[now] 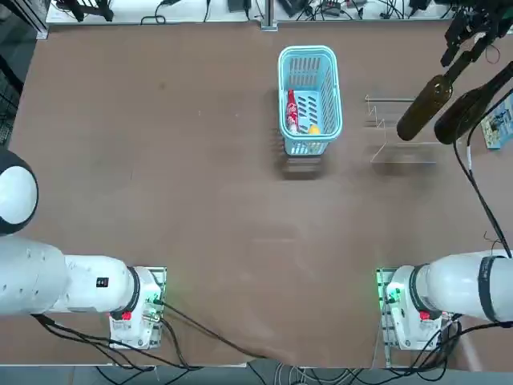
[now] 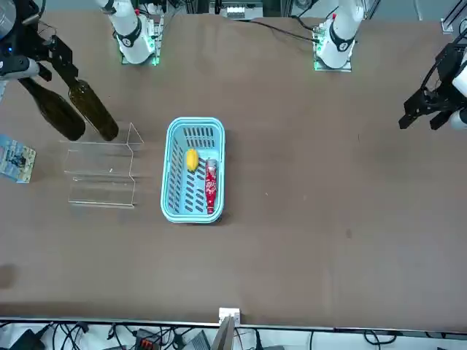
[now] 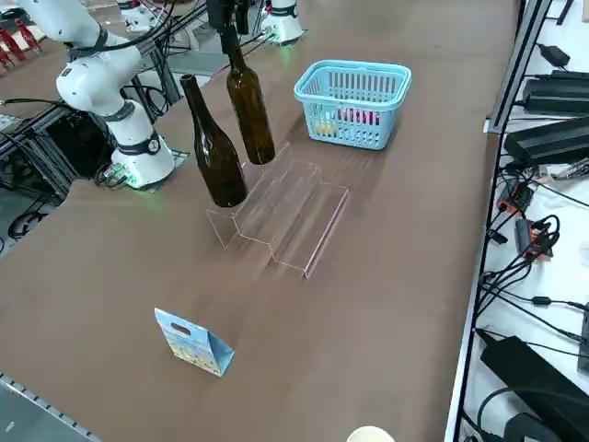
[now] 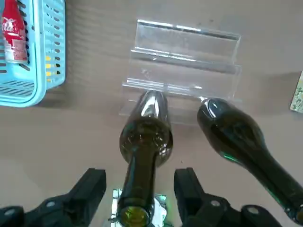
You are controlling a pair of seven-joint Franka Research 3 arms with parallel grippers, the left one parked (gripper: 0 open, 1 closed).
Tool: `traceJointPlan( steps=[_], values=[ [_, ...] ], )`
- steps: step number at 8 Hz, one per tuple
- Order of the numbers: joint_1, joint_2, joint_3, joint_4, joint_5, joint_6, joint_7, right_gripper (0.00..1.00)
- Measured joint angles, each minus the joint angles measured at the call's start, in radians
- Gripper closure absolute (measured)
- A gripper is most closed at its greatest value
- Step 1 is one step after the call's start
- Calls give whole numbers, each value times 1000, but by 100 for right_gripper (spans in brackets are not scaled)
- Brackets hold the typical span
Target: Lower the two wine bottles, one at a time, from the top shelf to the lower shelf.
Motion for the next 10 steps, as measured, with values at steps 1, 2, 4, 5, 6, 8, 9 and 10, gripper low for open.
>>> traceJointPlan(
  steps=[1, 2, 4, 5, 6, 8, 9, 10],
  values=[
    [0, -5, 0, -5, -1, -6, 0, 17],
    [0, -8, 0, -8, -1, -15, 0, 19],
    [0, -9, 0, -10, -2, -26, 0, 22],
    [0, -9, 0, -10, -5, -28, 0, 24],
    [0, -9, 0, -10, -9, -28, 0, 26],
    [0, -10, 1, -10, -13, -27, 0, 29],
    [0, -10, 1, -10, -13, -27, 0, 31],
    [0, -11, 2, -10, -13, -27, 0, 33]
  ],
)
